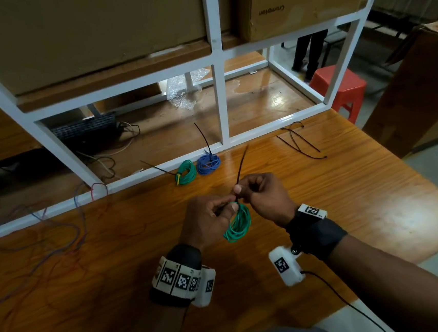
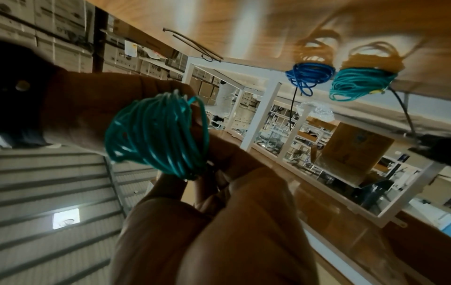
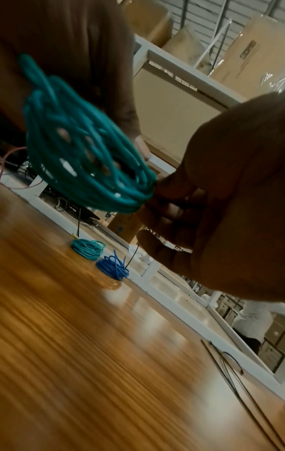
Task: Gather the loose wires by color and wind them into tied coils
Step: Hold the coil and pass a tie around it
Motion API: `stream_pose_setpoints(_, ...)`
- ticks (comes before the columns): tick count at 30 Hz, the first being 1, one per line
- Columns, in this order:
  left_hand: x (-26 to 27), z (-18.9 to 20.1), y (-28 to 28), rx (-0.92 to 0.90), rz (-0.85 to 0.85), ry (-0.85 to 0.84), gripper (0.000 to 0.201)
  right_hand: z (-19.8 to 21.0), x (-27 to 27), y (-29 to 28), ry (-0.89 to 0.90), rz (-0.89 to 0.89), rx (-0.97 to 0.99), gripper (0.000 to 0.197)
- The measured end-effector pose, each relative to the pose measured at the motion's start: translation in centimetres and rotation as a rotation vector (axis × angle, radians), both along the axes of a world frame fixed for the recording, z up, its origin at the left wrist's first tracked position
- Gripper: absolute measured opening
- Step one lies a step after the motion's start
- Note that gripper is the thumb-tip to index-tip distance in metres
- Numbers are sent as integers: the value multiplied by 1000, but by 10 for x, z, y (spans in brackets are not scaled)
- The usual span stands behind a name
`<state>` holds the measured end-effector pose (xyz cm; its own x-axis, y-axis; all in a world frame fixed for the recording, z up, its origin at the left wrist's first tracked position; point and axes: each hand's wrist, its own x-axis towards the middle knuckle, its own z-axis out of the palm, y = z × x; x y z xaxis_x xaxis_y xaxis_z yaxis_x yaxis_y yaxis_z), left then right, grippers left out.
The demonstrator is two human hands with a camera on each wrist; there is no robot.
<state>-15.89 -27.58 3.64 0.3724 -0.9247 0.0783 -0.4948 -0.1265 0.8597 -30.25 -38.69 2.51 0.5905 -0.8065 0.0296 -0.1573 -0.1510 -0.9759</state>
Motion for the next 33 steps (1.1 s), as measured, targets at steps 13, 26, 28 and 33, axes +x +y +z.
stream_pose_setpoints(13,14,8,-15,20,5,17,17,13,20,-21,11,-47,313,18)
stream_pose_setpoints(26,-2,-25,-59,22,418,828,31,-5,-6,-58,94,121,592,27)
stream_pose_setpoints(28,5,-25,-60,31,427,770,36,-13,-1,-87,111,35,586,29)
stream_pose_setpoints(33,15,-42,-42,65,540,631,28,-36,30,-157,165,-118,556,27)
